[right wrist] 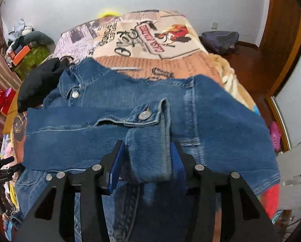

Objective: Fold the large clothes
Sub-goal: 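Grasp the other denim sleeve cuff with the right gripper and lift it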

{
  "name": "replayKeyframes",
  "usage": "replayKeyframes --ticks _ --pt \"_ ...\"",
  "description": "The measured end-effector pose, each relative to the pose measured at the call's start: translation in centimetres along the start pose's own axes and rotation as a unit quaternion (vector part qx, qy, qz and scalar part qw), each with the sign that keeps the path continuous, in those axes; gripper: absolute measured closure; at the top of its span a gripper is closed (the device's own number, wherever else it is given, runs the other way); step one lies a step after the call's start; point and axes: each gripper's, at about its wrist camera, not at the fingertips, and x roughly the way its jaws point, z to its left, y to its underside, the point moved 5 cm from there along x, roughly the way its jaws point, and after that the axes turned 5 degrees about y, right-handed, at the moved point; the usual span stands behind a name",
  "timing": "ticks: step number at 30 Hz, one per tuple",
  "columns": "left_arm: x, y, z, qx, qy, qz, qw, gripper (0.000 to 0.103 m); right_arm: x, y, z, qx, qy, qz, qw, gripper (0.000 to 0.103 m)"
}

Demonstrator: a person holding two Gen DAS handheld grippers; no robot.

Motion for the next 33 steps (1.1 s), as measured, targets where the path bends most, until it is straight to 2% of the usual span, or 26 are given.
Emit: replayKeyframes --ticks 5,9,11,13,15,18,24,28,33 --pt "-4.1 -3.7 -2.4 0.015 0.008 -0.059 0.9981 0.015 -3.2 -0.9 -2.7 0.021 0.006 -0.033 0.999 0.058" --pt "-7.4 -7.0 -5.5 0.033 0.015 -0.117 0.9925 0.015 -5.7 -1.3 -5.5 0.049 0.015 -0.063 0.997 0.051" --pt "-8.6 -8.4 -7.1 0.044 0.013 -0.142 0.9889 0.015 -6.8 -1.3 -6.8 0.061 0.02 -0.078 0.995 0.047" --pt "-9.4 -9.5 -9.1 0.055 0.014 -0.162 0.9852 0.014 -7.6 -1.1 -8.4 0.077 0.024 -0.09 0.993 0.036" --pt "-9.5 -10.3 -10.8 0.064 0.018 -0.17 0.9832 0.014 -7.9 -0.5 -10.1 0.098 0.023 -0.095 0.99 0.031" --pt "-8.7 -11.1 -13.2 0.069 0.036 -0.167 0.9829 0.014 -7.3 0.6 -12.3 0.128 0.019 -0.079 0.989 0.03" --pt "-4.7 -11.0 -17.2 0.076 0.062 -0.131 0.9865 0.014 -3.7 4.1 -16.0 0.198 0.002 -0.025 0.98 0.03" --pt "-1.8 -10.5 -18.6 0.073 0.078 -0.099 0.9894 0.014 0.0 6.4 -18.1 0.258 -0.007 0.027 0.966 0.03" --pt "0.1 -9.9 -19.7 0.062 0.099 -0.067 0.9909 0.014 2.9 7.5 -19.3 0.318 -0.049 0.049 0.946 0.03"
